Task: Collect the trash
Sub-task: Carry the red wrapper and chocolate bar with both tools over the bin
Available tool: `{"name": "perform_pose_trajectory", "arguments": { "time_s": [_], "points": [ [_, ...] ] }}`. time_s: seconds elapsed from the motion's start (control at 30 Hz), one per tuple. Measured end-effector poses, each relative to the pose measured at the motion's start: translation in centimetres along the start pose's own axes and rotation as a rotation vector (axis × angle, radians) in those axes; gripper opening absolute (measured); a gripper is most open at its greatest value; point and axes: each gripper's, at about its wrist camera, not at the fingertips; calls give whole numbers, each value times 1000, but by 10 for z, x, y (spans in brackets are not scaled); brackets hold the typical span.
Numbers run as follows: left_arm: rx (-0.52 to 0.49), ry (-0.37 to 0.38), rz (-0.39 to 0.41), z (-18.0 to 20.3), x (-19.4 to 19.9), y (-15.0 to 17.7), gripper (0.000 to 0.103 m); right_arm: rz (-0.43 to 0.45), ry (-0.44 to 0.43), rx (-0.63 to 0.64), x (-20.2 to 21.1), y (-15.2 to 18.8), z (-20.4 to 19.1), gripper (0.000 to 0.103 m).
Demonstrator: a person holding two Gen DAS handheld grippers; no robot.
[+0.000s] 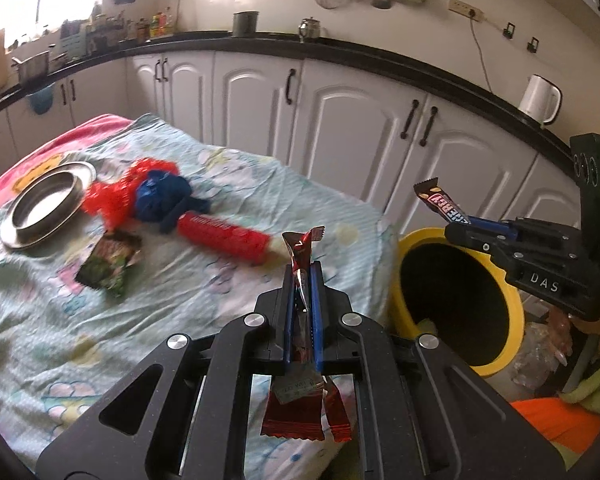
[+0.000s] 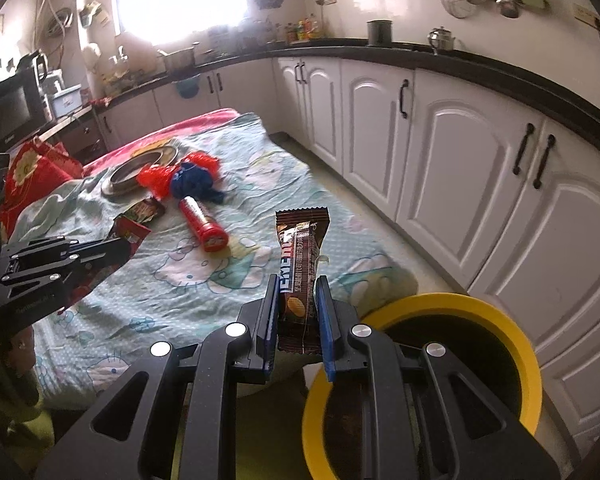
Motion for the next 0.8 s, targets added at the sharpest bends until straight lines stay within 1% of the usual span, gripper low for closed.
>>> {"name": "perform_pose_trajectory", "arguments": {
  "time_s": [0.37, 0.8],
  "points": [
    [-26, 80, 37, 36, -13, -22, 3, 59, 28, -75, 27, -1, 30, 17],
    [-86, 179, 18, 82, -36, -30, 4, 91, 84, -201, 46, 6, 80, 18]
  ]
}}
Point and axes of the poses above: each gripper's, at about its wrist camera, not at the fingertips, and x roughly against the way its jaws point, z to its right, y to its underside, and after that the axes turned 11 degrees about -x, right-handed
